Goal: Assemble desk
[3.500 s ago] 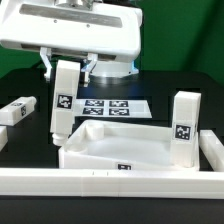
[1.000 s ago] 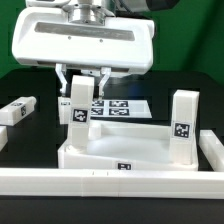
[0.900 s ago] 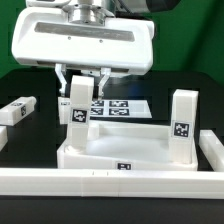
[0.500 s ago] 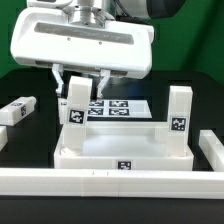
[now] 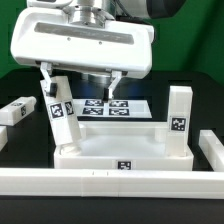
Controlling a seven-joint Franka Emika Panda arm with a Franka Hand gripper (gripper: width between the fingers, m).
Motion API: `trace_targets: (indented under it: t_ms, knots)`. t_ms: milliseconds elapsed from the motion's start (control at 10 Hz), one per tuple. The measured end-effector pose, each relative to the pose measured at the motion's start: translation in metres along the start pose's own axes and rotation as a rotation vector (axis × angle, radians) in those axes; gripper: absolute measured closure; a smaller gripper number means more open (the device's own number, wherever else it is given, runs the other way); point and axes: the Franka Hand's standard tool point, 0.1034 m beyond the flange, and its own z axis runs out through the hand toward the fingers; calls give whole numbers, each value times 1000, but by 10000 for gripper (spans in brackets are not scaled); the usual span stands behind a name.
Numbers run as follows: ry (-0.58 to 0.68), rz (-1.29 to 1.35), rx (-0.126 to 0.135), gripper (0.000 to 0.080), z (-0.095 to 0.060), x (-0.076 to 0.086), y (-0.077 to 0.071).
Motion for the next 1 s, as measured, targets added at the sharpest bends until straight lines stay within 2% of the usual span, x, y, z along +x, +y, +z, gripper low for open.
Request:
trace_targets:
  t_ms: [400,500,700,800,900,1000]
  knots:
    - [8,-1,9,151,-10,11,-1]
    - [-9,2,24,151,-14,15,0]
    - [-47,42,71,151,-33,32,-1]
    - [-48,48,75,151,-39,36,0]
    - [-57,50,79,151,-36,32,-1]
    - [-83,58,99,151,-36,31,-6]
